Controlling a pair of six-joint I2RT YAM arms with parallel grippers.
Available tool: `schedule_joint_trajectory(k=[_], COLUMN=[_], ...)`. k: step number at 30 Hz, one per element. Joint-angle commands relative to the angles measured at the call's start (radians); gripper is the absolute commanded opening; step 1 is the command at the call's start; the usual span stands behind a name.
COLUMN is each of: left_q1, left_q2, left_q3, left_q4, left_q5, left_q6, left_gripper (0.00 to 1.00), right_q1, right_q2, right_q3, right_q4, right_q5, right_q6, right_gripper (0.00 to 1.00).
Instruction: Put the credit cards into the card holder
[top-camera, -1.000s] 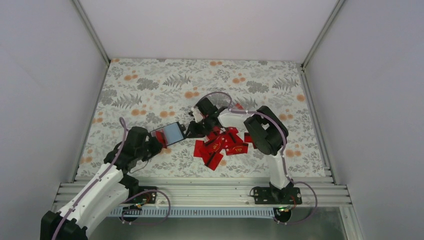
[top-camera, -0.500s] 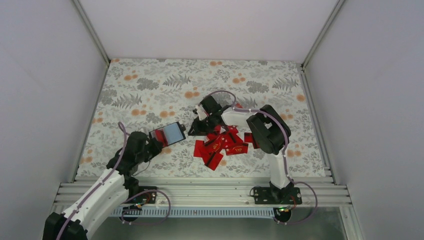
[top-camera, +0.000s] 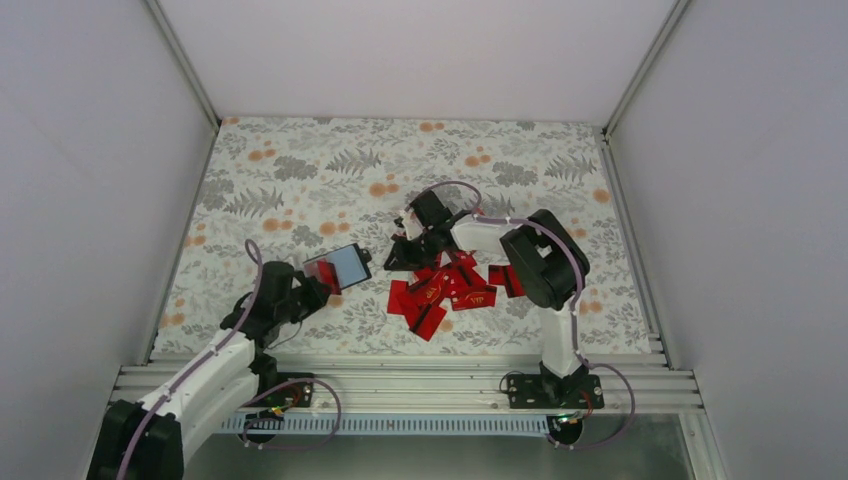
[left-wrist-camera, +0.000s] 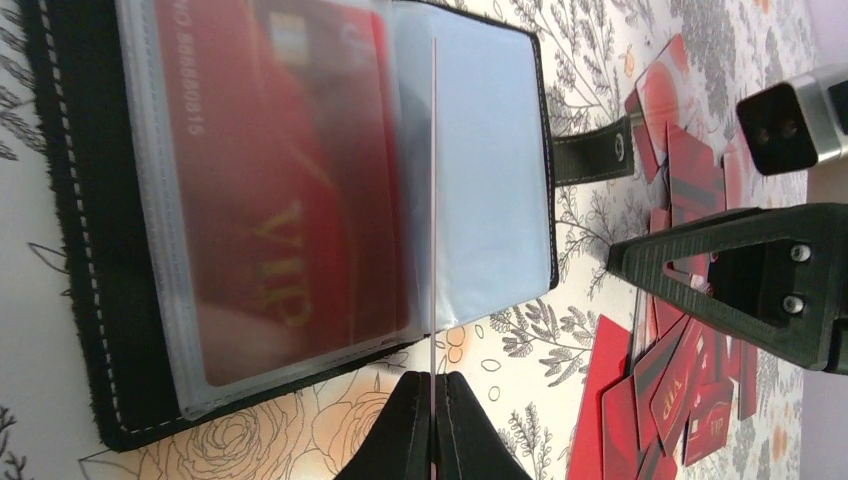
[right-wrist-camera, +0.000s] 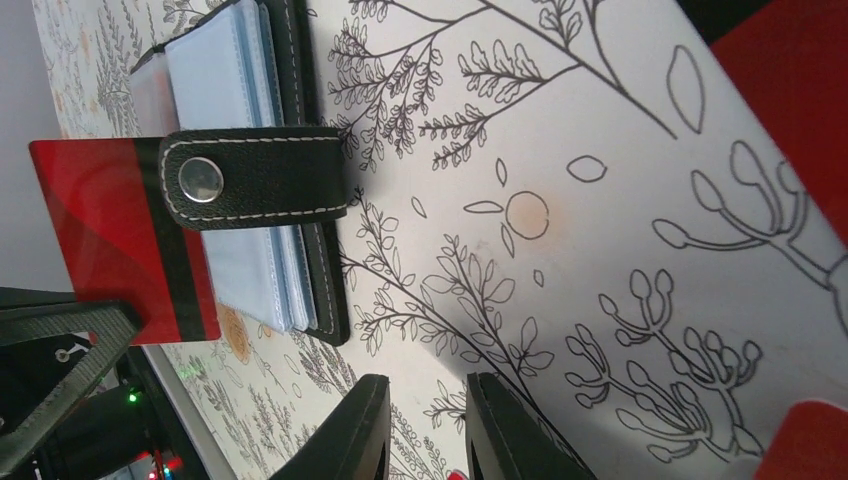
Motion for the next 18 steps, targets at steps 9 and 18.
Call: schedule_joint_trajectory(k=[9, 18], left_q1=[0.016, 0.018], left_q2=[0.085, -0.035], left_q3=[0.010, 0.067], left_q4=[0.068, -0.083], left_q5=[0.056, -0.024], left_q6=[0.048, 0.045], left_gripper=[0.02, 0.02], right_q1=[-0.032, -0.042], right_q2=[-0.018, -0.030], right_q3=[-0.074, -0.093], right_q4=[-0.038, -0.033], right_q5=[0.071, 0.075], right_q6=[-0.024, -0.025], right_gripper=[0.21, 0.20])
